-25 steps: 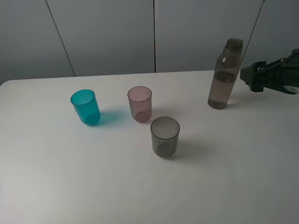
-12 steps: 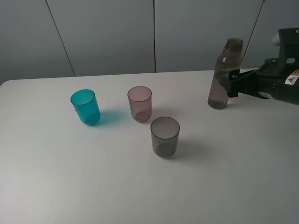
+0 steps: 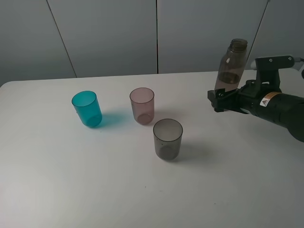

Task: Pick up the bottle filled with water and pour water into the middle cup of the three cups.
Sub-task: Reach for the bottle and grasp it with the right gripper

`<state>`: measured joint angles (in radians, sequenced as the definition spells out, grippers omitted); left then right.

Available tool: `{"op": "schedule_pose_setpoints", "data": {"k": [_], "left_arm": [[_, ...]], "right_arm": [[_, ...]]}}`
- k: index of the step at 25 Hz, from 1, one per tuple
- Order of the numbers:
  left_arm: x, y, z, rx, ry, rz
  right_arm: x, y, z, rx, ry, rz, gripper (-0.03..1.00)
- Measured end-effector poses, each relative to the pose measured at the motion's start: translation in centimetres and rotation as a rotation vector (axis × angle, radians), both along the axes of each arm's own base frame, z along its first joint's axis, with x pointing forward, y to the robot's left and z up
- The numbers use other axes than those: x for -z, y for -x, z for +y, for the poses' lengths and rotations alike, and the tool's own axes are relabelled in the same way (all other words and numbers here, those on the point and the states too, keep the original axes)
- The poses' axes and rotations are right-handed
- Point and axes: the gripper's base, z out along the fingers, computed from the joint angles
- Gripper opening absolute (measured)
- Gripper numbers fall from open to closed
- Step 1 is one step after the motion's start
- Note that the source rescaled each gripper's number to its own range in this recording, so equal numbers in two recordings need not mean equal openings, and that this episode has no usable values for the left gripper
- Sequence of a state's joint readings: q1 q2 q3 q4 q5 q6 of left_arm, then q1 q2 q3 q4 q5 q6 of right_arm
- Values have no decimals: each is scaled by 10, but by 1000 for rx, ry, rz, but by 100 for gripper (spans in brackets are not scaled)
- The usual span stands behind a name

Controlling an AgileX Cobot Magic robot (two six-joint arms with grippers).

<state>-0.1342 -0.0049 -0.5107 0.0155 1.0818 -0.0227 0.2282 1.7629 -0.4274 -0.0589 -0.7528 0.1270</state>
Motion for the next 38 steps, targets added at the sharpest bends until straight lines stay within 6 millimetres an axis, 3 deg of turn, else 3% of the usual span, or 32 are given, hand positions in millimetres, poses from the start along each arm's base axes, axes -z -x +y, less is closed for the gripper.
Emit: {"op": "schedule_pose_setpoints", "data": {"k": [5, 22, 32, 38], "left_arm": [[0, 0, 0, 0, 0, 0], [0, 0, 0, 0, 0, 0], [0, 0, 0, 0, 0, 0], [0, 0, 0, 0, 0, 0]], "right_arm": [[16, -3, -2, 25, 19, 1, 100], [25, -33, -4, 98, 58, -199, 100], [32, -62, -2, 136, 68, -240, 100], [45, -67, -2, 157, 73, -220, 100]]}}
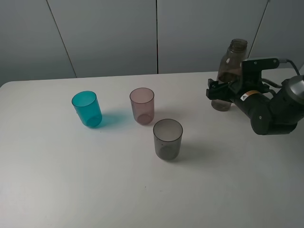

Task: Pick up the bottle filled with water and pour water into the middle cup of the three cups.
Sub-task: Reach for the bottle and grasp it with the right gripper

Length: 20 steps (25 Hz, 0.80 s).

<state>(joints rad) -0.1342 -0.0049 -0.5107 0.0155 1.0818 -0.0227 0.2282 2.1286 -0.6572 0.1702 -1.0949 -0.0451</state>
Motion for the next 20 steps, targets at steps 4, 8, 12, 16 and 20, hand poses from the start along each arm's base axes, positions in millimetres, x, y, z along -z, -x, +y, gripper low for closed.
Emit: {"op": "schedule_pose_setpoints", "data": {"k": [4, 8, 12, 16, 20], "left_arm": [[0, 0, 0, 0, 0, 0], [0, 0, 0, 0, 0, 0], [0, 0, 0, 0, 0, 0], [0, 0, 0, 0, 0, 0], [0, 0, 0, 0, 0, 0]], "right_arm": [[7, 1, -1, 13, 3, -5, 100], [10, -2, -2, 27, 1, -9, 100], [11, -5, -1, 28, 1, -25, 100], [9, -10, 0, 28, -3, -46, 100], [8, -12, 0, 28, -7, -54, 98]]}}
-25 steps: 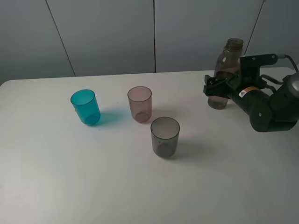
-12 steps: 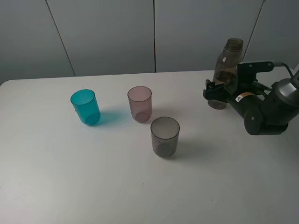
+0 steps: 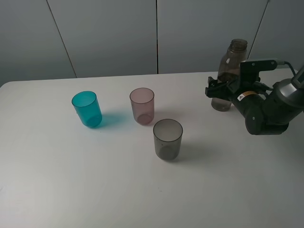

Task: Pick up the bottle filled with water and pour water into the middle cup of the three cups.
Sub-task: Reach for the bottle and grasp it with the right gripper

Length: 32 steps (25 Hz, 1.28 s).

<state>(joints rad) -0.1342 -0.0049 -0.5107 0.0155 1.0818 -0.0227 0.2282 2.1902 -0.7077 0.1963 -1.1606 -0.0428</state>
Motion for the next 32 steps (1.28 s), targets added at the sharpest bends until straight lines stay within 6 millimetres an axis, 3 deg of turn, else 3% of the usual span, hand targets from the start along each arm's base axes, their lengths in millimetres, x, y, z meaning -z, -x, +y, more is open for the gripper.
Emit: {"op": "schedule_pose_setpoints", "data": {"k": [18, 19, 21, 23, 24, 32], "left_arm": [[0, 0, 0, 0, 0, 0], [0, 0, 0, 0, 0, 0], [0, 0, 0, 0, 0, 0], [0, 0, 0, 0, 0, 0], [0, 0, 0, 0, 0, 0], [0, 0, 0, 0, 0, 0]], "right_arm": [[1, 0, 0, 0, 0, 6, 91], [1, 0, 0, 0, 0, 6, 85], [0, 0, 0, 0, 0, -1, 58], [0, 0, 0, 1, -2, -4, 8], [0, 0, 1, -3, -2, -4, 0], [0, 0, 1, -11, -1, -5, 0]]}}
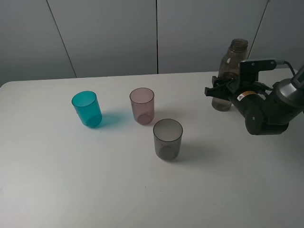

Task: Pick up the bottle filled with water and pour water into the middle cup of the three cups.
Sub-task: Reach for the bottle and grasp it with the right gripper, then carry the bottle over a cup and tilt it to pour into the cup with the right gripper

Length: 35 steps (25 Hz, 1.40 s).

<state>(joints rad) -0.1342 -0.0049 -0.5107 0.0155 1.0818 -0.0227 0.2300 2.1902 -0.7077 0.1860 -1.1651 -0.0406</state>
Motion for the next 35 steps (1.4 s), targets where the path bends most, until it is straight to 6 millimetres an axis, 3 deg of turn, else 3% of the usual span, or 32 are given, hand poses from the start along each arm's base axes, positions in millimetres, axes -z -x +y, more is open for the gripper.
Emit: {"op": "schedule_pose_setpoints", "data": {"k": [21, 30, 35], "left_arm": [[0, 0, 0, 3, -5, -1], [0, 0, 0, 3, -5, -1], [0, 0, 0, 3, -5, -1]], "right_arm": [[-3, -4, 5, -42, 2, -16, 0], [-34, -7, 8, -78, -2, -98, 0], [-53, -22, 18, -144, 10, -109, 0]]}}
